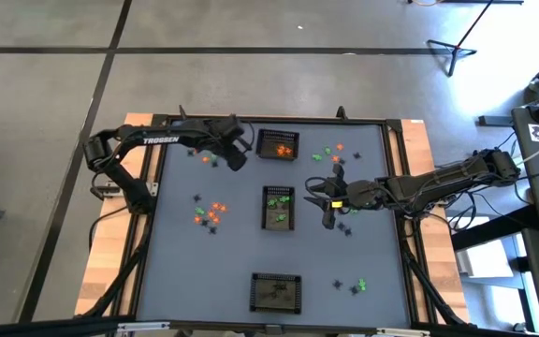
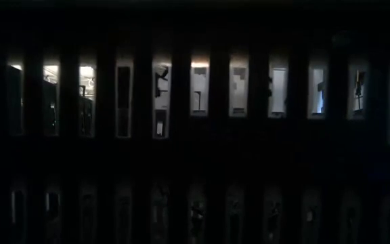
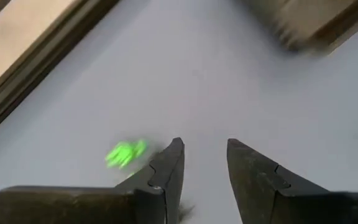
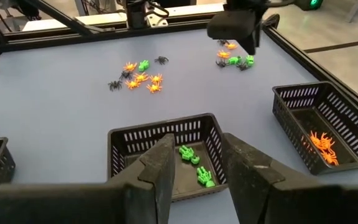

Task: Sort Halloween decoration
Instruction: Put the black spider toy into the bottom black bin

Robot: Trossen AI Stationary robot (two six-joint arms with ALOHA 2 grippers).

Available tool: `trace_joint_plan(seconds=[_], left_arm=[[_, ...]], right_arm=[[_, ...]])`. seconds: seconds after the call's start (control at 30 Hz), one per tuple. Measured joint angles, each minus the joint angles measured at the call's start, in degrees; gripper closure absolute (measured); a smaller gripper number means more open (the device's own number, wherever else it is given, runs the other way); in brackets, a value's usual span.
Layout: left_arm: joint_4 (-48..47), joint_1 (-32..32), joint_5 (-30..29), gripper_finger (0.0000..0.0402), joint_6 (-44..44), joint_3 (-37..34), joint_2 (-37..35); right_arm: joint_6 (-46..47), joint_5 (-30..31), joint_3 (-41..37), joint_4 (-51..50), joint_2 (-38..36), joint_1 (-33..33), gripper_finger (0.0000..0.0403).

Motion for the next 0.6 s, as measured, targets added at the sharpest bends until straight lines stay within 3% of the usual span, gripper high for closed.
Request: trace_joint_plan(seconds=[0.3,0.6], left_arm=[[-4.56,2.7,-1.34,0.0288,-3.14,-4.29,0.0],[3.72,4.86,-0.99,0.0288,-6.12,-12.95,0.0]], right_arm=[[0.88,0.02,0.0,0.03,0.0,0.01,0.0274],[0.87,0.02,0.0,0.03,0.0,-0.01,0.0274]])
